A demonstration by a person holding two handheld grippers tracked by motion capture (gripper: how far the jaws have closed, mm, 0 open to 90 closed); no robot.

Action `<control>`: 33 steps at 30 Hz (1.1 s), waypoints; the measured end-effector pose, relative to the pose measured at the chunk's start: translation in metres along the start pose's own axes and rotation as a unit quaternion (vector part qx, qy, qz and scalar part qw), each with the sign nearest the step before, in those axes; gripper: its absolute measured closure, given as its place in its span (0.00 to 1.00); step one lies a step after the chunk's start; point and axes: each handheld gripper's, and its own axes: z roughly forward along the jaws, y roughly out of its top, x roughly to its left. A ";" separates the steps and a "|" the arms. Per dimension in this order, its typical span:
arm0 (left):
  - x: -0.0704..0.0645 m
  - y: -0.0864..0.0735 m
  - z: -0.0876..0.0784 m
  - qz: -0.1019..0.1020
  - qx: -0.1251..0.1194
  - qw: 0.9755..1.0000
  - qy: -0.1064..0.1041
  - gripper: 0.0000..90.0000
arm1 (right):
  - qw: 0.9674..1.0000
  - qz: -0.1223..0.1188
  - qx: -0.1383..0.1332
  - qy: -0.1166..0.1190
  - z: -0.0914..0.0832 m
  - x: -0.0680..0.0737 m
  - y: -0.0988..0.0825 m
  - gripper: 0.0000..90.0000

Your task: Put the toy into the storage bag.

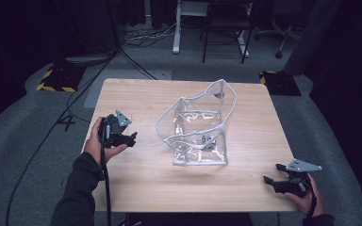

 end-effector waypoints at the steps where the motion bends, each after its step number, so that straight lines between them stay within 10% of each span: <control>1: 0.000 -0.002 0.000 0.000 -0.002 1.000 0.002 0.20 | 1.000 -0.001 0.000 0.000 0.000 0.000 0.000 0.21; 33: -0.031 -0.052 -0.005 0.027 0.014 0.999 -0.009 0.19 | 1.000 -0.002 -0.001 -0.002 0.000 0.001 0.000 0.21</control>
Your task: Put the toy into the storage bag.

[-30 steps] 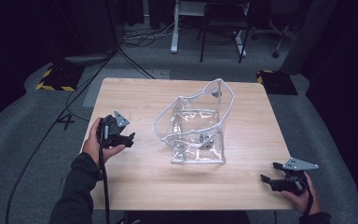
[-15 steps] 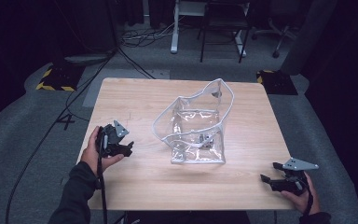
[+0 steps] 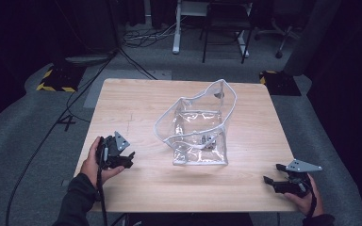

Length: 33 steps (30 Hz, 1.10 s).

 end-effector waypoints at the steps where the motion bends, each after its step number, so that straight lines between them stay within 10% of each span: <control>1: -0.002 -0.002 0.000 0.002 0.002 1.000 0.005 0.19 | 1.000 0.001 0.000 0.000 0.000 0.000 0.000 0.21; 33: -0.026 -0.049 -0.002 -0.026 -0.008 0.999 -0.025 0.18 | 1.000 0.001 0.002 0.002 0.000 -0.001 0.000 0.21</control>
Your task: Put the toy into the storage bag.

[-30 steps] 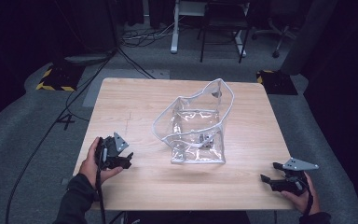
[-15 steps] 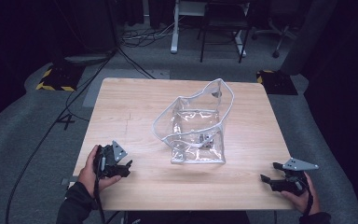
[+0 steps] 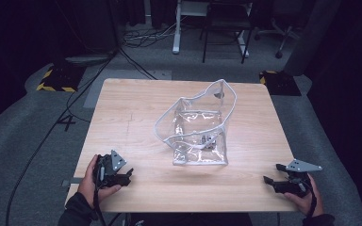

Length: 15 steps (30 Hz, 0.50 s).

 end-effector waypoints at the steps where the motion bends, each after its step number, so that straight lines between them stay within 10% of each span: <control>1: 0.000 -0.001 0.000 -0.003 -0.005 1.000 0.001 0.18 | 1.000 -0.002 -0.001 0.000 0.000 0.000 0.000 0.21; 15: 0.002 -0.027 -0.005 -0.057 -0.005 0.998 -0.019 0.19 | 1.000 0.001 -0.001 0.000 0.000 0.000 0.000 0.21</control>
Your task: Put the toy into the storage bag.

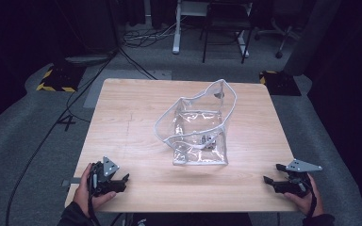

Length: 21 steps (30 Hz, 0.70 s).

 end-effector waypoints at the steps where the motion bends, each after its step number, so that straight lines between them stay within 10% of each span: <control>1: 0.000 -0.002 0.000 -0.004 -0.001 1.000 0.003 0.19 | 1.000 -0.003 0.001 0.000 0.000 0.000 0.000 0.21; 11: 0.011 -0.018 -0.003 -0.078 -0.013 0.997 -0.026 0.19 | 1.000 0.001 0.000 0.000 0.000 0.000 0.000 0.21; 21: 0.013 -0.024 -0.004 -0.089 -0.021 0.996 -0.013 0.17 | 1.000 -0.002 0.000 0.000 0.000 0.000 0.000 0.21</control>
